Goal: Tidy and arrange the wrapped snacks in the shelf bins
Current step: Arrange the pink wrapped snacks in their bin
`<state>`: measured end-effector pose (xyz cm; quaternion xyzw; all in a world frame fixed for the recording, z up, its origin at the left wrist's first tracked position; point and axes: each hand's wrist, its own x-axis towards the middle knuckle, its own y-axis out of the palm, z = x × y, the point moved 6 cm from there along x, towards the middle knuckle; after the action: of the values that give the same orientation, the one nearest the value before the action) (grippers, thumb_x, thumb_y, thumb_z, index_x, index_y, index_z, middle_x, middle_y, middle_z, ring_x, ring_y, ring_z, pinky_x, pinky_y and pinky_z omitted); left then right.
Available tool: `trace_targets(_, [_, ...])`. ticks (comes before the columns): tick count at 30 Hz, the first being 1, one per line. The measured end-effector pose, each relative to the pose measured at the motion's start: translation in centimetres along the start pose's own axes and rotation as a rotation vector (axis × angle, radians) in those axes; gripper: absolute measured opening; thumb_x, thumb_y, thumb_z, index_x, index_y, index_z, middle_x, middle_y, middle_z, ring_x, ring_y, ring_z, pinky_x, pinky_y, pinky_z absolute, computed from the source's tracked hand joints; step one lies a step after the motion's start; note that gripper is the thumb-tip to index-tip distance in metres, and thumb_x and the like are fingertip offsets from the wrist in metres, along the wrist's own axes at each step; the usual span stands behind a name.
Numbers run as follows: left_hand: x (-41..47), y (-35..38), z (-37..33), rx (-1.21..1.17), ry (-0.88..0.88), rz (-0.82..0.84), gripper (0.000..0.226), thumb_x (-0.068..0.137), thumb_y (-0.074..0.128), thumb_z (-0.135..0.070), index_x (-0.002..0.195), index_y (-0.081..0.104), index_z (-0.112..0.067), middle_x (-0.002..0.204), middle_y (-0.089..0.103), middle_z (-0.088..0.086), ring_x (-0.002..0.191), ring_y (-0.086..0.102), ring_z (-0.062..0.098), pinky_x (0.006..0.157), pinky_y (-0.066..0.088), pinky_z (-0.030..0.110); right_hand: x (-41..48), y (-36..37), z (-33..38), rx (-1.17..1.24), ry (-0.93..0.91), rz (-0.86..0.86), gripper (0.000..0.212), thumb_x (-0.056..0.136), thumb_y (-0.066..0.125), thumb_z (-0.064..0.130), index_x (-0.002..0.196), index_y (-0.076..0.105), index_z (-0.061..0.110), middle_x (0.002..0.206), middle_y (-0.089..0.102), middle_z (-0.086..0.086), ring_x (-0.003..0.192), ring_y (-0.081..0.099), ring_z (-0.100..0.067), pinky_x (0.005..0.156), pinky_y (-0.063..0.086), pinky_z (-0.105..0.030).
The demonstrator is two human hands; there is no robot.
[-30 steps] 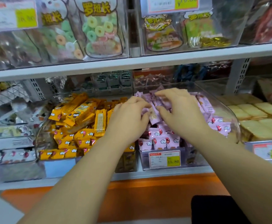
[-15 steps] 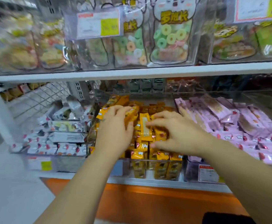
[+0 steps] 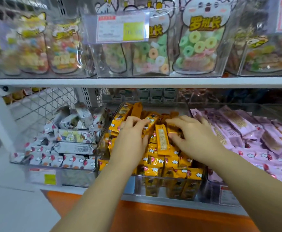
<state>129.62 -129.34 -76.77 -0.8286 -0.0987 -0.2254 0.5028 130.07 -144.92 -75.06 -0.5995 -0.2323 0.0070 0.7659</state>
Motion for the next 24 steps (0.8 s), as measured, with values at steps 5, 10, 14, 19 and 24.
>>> trace_targets(5, [0.0,0.1,-0.7,-0.082,0.006,-0.028,0.044,0.091,0.058,-0.012,0.132,0.052,-0.027,0.127,0.044,-0.009,0.117,0.04,0.007,0.089,0.028,0.011,-1.3,0.5,2.6,0.076,-0.197,0.175,0.038,0.08,0.059,0.046,0.118,0.056,0.043,0.145,0.031,0.015,0.136,0.024,-0.01,0.117,0.002,-0.046])
trace_targets(10, [0.1,0.7,-1.6,-0.161,0.043,0.057,0.042,0.088,0.064,-0.017,0.128,0.056,-0.027,0.129,0.046,-0.01,0.119,0.044,0.005,0.092,0.027,0.006,-1.0,1.1,1.5,-0.055,-0.083,0.019,0.048,0.087,0.056,0.049,0.132,0.046,0.039,0.139,0.041,0.012,0.13,0.033,-0.012,0.112,0.014,-0.036])
trace_targets(14, [-0.3,1.3,-1.8,-0.199,0.097,0.193,0.044,0.092,0.059,-0.02,0.134,0.051,-0.031,0.144,0.038,-0.013,0.13,0.035,0.003,0.099,0.021,0.007,-0.4,0.8,1.4,-0.069,0.013,-0.091,0.048,0.085,0.061,0.046,0.128,0.048,0.031,0.124,0.049,0.006,0.117,0.042,-0.018,0.1,0.03,-0.034])
trace_targets(19, [-0.6,-1.4,-0.7,-0.187,0.083,-0.009,0.031,0.093,0.054,-0.012,0.119,0.062,-0.026,0.123,0.053,-0.013,0.108,0.05,0.0,0.091,0.037,0.007,-0.3,1.0,1.2,-0.098,0.02,-0.003,0.054,0.087,0.053,0.051,0.138,0.037,0.038,0.134,0.045,0.012,0.125,0.037,-0.016,0.108,0.021,-0.037])
trace_targets(24, [0.1,-3.8,2.2,-0.068,-0.091,-0.182,0.039,0.091,0.056,-0.011,0.129,0.054,-0.022,0.13,0.046,-0.004,0.117,0.047,0.013,0.091,0.037,0.019,-0.4,-0.4,2.4,0.039,-0.05,-0.075,0.049,0.09,0.054,0.042,0.136,0.04,0.039,0.135,0.043,0.013,0.126,0.035,-0.013,0.109,0.018,-0.033])
